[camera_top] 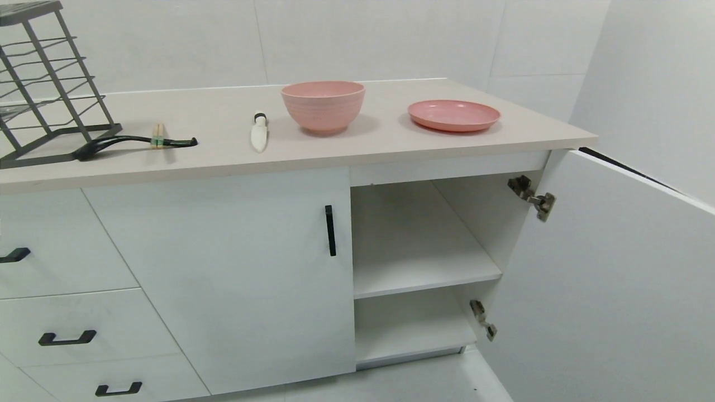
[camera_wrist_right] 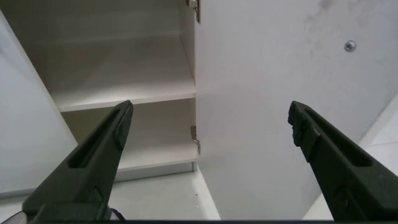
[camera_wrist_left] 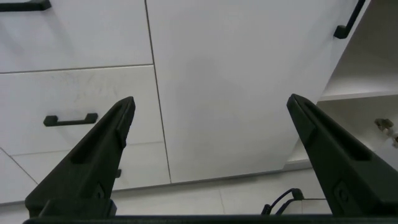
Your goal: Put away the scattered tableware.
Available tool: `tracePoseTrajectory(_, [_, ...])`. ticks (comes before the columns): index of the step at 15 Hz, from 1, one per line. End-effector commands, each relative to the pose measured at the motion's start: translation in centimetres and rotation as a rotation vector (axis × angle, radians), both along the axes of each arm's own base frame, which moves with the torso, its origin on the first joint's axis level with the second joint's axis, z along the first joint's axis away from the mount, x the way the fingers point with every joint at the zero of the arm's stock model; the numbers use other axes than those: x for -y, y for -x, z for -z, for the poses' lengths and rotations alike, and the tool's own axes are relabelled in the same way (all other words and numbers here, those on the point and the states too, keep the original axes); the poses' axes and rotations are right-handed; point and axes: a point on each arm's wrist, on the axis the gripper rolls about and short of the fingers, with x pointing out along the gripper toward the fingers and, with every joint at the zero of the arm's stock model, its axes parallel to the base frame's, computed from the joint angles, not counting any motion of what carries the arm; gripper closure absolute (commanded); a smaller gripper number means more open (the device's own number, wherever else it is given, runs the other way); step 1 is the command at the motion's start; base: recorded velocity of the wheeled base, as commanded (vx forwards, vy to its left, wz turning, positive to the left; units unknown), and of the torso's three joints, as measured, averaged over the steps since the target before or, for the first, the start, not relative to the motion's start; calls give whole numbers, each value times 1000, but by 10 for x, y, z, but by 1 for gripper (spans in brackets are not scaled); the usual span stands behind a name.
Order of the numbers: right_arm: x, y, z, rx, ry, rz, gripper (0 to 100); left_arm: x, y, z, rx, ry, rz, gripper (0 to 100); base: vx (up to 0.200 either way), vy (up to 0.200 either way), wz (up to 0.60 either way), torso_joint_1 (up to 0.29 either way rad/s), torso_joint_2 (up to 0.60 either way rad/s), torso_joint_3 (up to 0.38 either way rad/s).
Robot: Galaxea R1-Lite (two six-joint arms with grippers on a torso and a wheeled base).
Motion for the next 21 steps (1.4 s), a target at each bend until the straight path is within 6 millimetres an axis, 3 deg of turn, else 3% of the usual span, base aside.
tracePoseTrajectory(1, [0, 0, 0, -1, 0, -1, 0, 0, 0, 0, -2, 0, 0, 0, 0, 0, 0, 149, -193, -32])
tracePoseTrajectory(5, [0, 0, 0, -1, 0, -1, 0, 0, 0, 0, -2, -1, 0, 0, 0, 0, 0, 195, -74, -101])
tracePoseTrajectory(14, [0, 0, 0, 1, 0, -1, 0, 0, 0, 0, -2, -4, 0, 0, 200, 0, 0, 17, -116, -36])
tracePoseTrajectory(21, [0, 0, 0, 1, 0, 1, 0, 0, 0, 0, -2, 0, 0, 0, 0, 0, 0, 95, -196, -65])
